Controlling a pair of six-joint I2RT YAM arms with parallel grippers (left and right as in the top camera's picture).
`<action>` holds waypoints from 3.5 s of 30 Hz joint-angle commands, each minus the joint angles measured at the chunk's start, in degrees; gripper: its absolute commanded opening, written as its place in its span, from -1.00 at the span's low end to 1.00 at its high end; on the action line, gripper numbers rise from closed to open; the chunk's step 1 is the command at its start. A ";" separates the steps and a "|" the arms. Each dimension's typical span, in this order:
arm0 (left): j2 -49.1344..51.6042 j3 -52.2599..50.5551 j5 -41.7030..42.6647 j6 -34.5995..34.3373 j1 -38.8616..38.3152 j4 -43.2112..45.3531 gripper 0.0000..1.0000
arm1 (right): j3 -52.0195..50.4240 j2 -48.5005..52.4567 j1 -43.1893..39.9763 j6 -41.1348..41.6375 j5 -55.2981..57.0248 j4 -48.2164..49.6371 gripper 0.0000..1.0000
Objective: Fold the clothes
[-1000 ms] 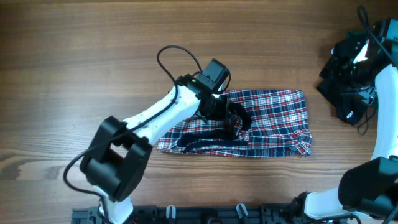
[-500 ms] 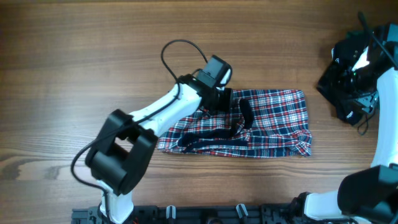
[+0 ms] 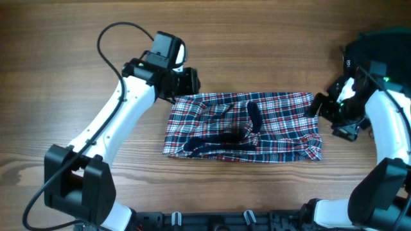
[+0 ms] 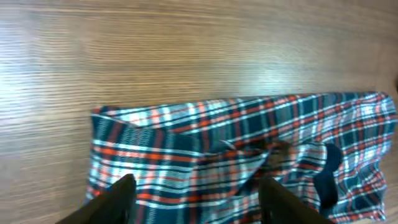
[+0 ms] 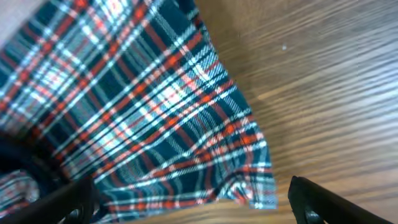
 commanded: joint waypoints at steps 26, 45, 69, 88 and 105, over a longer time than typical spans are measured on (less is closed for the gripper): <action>0.31 0.42 -8.92 2.51 7.04 -6.49 0.56 | -12.98 9.03 6.21 3.56 -3.06 17.59 0.70; 0.31 0.42 -8.87 2.45 7.02 -6.73 0.58 | -7.21 4.79 6.21 5.25 -2.19 15.19 -0.91; 0.31 0.42 -8.66 2.43 6.97 -7.17 0.60 | 4.90 -8.94 31.93 11.34 3.26 9.68 -0.91; 0.33 0.42 -9.29 2.23 7.04 -7.17 0.58 | 5.31 -1.55 50.53 23.30 -4.81 22.27 -0.91; 0.31 0.42 -10.78 1.75 12.79 -8.63 0.58 | 5.29 -0.37 55.95 28.72 -8.66 29.59 -0.91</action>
